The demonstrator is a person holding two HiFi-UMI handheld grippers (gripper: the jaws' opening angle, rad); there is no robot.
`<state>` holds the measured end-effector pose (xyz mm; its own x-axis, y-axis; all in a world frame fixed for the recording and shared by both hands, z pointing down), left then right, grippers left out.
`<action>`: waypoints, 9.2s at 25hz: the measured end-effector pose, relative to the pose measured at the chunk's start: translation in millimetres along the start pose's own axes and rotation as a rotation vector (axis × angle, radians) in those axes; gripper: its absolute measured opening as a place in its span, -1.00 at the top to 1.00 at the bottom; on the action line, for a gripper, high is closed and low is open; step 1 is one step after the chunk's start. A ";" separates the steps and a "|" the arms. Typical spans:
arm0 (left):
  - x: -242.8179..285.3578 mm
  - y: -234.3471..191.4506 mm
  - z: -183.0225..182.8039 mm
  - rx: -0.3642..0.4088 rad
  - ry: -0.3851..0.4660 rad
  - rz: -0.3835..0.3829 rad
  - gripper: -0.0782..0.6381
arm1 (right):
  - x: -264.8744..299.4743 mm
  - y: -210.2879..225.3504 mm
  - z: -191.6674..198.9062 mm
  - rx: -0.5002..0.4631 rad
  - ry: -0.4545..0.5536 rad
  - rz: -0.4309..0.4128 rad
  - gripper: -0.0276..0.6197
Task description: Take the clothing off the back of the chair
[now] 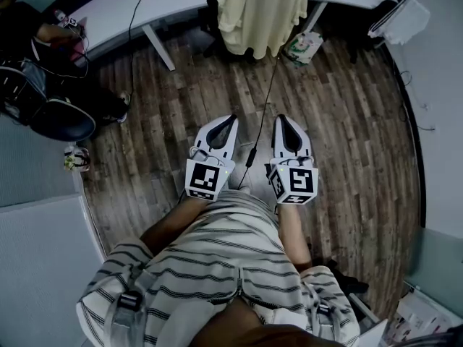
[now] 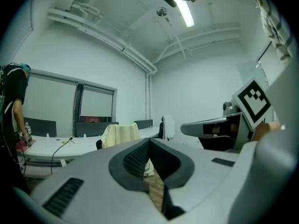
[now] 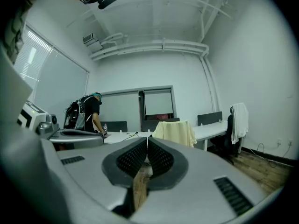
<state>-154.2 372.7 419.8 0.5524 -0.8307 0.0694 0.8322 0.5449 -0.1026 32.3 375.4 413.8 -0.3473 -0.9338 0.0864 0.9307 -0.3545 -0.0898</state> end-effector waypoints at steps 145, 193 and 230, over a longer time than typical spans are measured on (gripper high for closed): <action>516.6 -245.4 -33.1 -0.211 -0.102 -0.328 0.11 | 529.1 341.6 10.4 0.045 -0.160 -0.214 0.08; 525.4 -260.6 -27.7 -0.136 -0.147 -0.330 0.68 | 541.5 361.8 25.6 0.036 -0.163 -0.240 0.84; 522.6 -246.6 -67.9 -0.114 -0.035 -0.337 0.70 | 533.7 354.1 -18.7 -0.003 -0.066 -0.196 0.84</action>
<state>-73.9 -203.5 414.0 0.2509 -0.9560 0.1520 0.9583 0.2232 -0.1784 174.4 -249.4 409.6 -0.5133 -0.8417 0.1676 0.8458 -0.5292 -0.0676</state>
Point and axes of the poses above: the fingertips, and each gripper's own axes: x forward along the fingers, y to its right, z out of its underside, the point moved 9 cm from there along -x, backward along the fingers, and after that the axes turned 9 degrees about -x, right-handed, at the moved point
